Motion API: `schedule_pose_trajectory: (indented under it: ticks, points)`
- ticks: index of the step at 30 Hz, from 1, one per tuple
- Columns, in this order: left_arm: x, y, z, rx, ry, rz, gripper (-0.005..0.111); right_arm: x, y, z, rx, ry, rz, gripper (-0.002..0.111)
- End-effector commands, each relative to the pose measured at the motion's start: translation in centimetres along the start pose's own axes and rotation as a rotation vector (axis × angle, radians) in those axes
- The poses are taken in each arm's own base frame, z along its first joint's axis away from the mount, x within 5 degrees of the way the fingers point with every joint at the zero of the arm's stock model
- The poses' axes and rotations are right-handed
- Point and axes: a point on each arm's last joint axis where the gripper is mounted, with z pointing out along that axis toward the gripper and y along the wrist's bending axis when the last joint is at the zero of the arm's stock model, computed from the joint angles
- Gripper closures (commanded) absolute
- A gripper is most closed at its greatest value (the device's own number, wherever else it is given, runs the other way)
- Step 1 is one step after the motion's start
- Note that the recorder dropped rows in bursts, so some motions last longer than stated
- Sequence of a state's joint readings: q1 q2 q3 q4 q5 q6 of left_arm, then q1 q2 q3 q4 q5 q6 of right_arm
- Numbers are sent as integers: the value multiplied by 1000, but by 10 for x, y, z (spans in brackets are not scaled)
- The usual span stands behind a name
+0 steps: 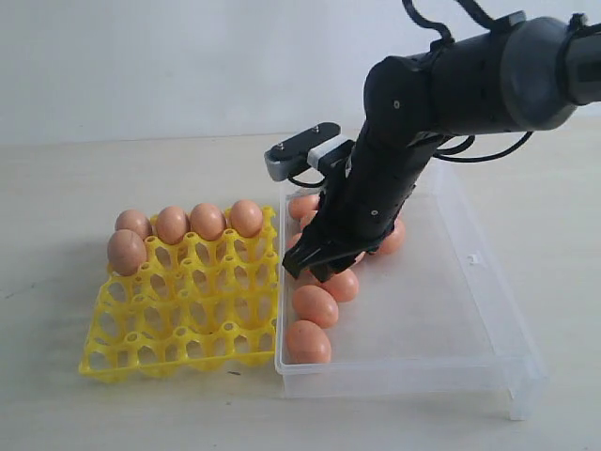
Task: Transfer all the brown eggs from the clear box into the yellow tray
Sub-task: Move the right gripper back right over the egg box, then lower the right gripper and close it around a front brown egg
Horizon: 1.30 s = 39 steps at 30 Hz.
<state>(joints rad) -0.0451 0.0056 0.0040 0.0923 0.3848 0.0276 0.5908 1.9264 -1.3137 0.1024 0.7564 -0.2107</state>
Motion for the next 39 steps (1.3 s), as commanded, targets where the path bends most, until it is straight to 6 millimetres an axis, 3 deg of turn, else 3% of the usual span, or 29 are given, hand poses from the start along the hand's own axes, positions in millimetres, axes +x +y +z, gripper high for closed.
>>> schedule_pose_trajectory:
  ticks: [1,16,39]
  points:
    - [-2,0,-1,4,-16,-5,107,-1,-3,11,1,20,-6,60]
    - [-2,0,-1,4,-16,-5,107,-12,-6,9,27,-37,-42,60]
    - [-2,0,-1,4,-16,-5,107,-9,-11,32,60,-3,-80,60]
